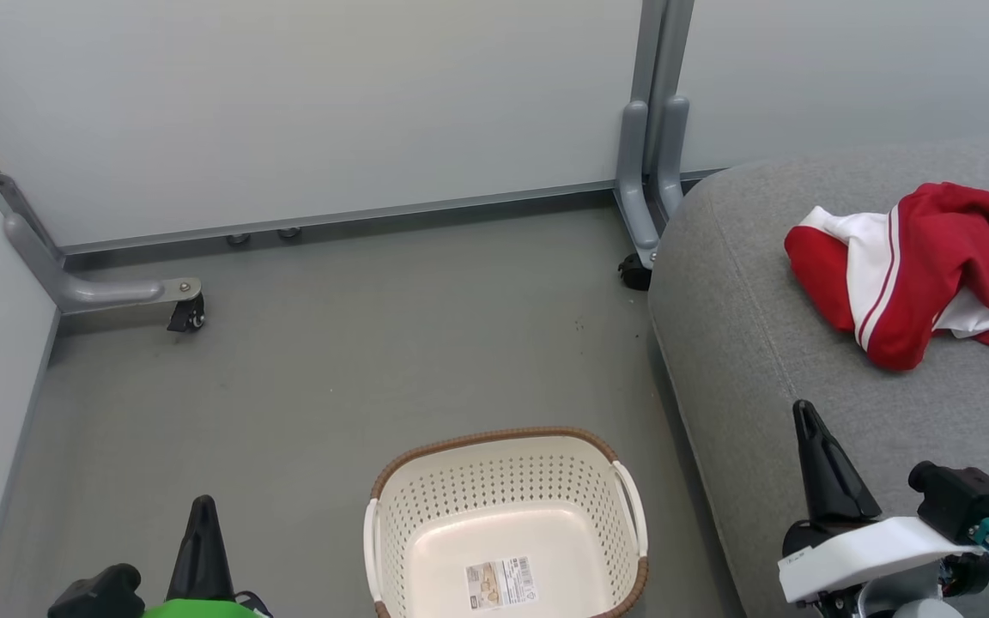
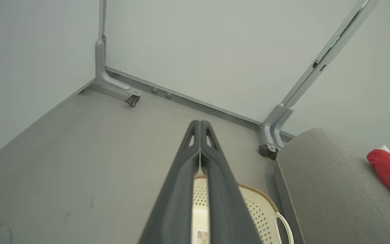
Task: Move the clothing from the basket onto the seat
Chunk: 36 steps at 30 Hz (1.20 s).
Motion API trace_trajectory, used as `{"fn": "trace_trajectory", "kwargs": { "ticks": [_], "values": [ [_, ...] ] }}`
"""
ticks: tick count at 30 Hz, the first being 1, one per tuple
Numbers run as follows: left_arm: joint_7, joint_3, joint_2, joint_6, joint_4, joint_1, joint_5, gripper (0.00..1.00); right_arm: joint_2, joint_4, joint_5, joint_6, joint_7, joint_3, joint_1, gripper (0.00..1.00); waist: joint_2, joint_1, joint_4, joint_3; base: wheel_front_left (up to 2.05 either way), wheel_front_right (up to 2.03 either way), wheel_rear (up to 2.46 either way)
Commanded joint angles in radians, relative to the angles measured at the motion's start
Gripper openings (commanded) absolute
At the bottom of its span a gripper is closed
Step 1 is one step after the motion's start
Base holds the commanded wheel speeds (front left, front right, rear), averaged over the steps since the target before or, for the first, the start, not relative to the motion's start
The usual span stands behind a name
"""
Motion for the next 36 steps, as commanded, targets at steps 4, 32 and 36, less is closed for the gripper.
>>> {"fn": "trace_trajectory", "kwargs": {
  "ticks": [4,32,36],
  "values": [
    [0.021,0.013,0.002,-0.012,-0.013,-0.042,-0.086,0.0,-0.002,-0.002,0.095,0.0,0.021,-0.014,-0.041,0.0,0.0,0.0,-0.001,0.003,0.0,0.0,0.0],
    [0.127,0.056,0.004,-0.052,-0.005,-0.104,-0.454,0.0,0.008,0.048,0.487,0.0,0.12,-0.067,-0.087,0.0,0.0,0.0,-0.01,0.018,0.0,0.0,0.0],
    [0.141,0.062,0.004,-0.057,-0.004,-0.11,-0.499,0.0,0.009,0.054,0.533,0.0,0.132,-0.074,-0.093,0.0,0.0,0.0,-0.011,0.02,0.0,0.0,0.0]
  ]
}}
